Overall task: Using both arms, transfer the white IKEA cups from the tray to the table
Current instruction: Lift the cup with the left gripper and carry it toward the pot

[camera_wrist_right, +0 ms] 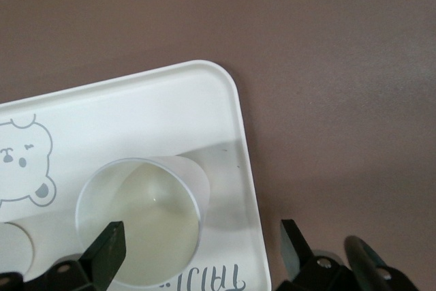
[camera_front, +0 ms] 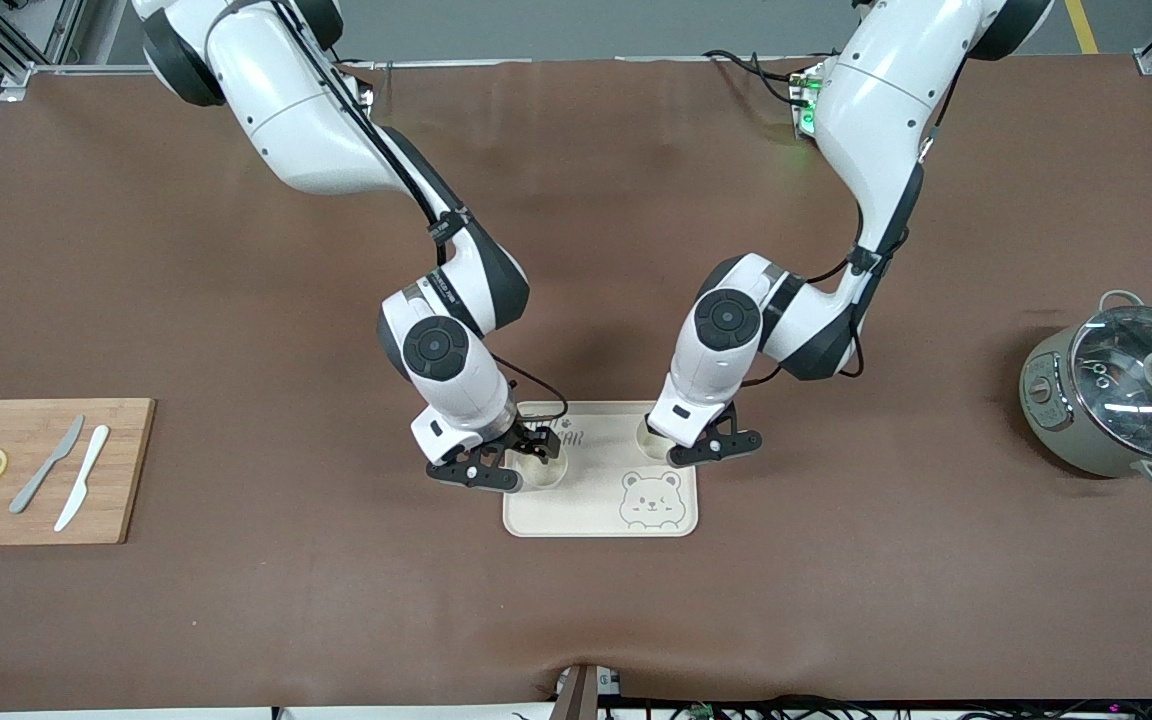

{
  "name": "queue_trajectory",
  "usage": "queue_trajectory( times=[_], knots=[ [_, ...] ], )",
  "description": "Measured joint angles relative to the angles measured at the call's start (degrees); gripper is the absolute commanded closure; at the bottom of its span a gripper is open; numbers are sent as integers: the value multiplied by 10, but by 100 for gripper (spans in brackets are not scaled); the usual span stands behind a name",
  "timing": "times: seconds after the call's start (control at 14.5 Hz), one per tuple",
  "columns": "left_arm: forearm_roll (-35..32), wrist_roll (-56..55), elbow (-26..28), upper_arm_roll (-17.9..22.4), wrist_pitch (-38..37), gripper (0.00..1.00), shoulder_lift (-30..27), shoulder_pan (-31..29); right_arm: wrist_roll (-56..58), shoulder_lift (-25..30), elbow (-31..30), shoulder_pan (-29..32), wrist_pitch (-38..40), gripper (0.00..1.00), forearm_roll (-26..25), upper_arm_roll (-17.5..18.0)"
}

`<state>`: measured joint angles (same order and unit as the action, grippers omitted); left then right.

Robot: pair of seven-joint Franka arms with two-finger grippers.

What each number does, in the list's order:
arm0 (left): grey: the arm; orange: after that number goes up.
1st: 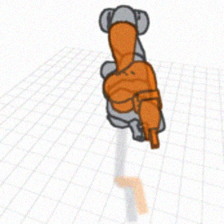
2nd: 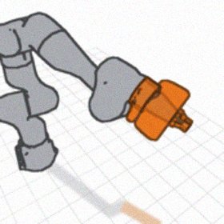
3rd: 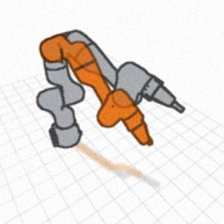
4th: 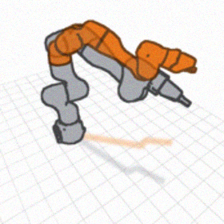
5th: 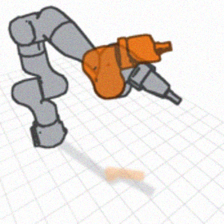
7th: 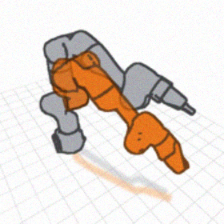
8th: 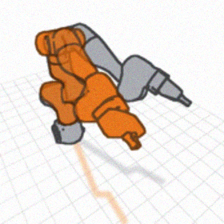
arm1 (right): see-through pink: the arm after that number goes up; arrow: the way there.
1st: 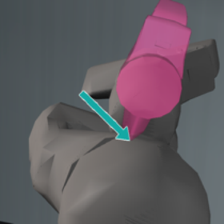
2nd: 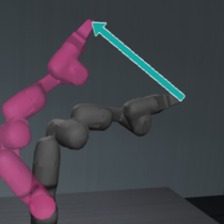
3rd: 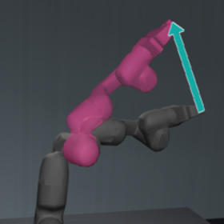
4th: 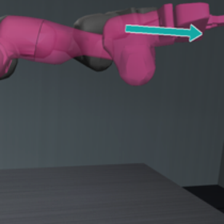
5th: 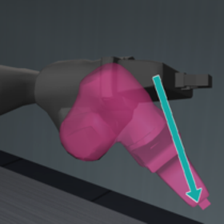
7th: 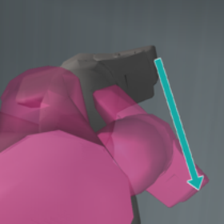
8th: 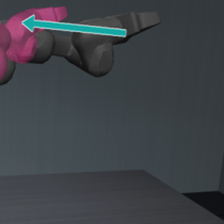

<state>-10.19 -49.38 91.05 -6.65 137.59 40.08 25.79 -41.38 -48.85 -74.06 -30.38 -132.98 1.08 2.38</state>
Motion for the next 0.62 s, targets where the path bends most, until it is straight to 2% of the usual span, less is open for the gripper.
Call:
queue_trajectory(
  times=[0.28, 0.41, 0.62],
  knots=[
    [-1, 18, 0, 1, -49, 100, -31, -35, 0, -12, 0, 0, -14, 0, 0, -1],
    [2, 40, -1, -1, -90, 100, -68, -63, 0, -20, 0, 0, -22, 0, -1, -1],
    [45, 115, -2, -6, -164, 100, -140, -123, 0, -25, 0, -1, -24, 0, -1, -2]
  ],
)
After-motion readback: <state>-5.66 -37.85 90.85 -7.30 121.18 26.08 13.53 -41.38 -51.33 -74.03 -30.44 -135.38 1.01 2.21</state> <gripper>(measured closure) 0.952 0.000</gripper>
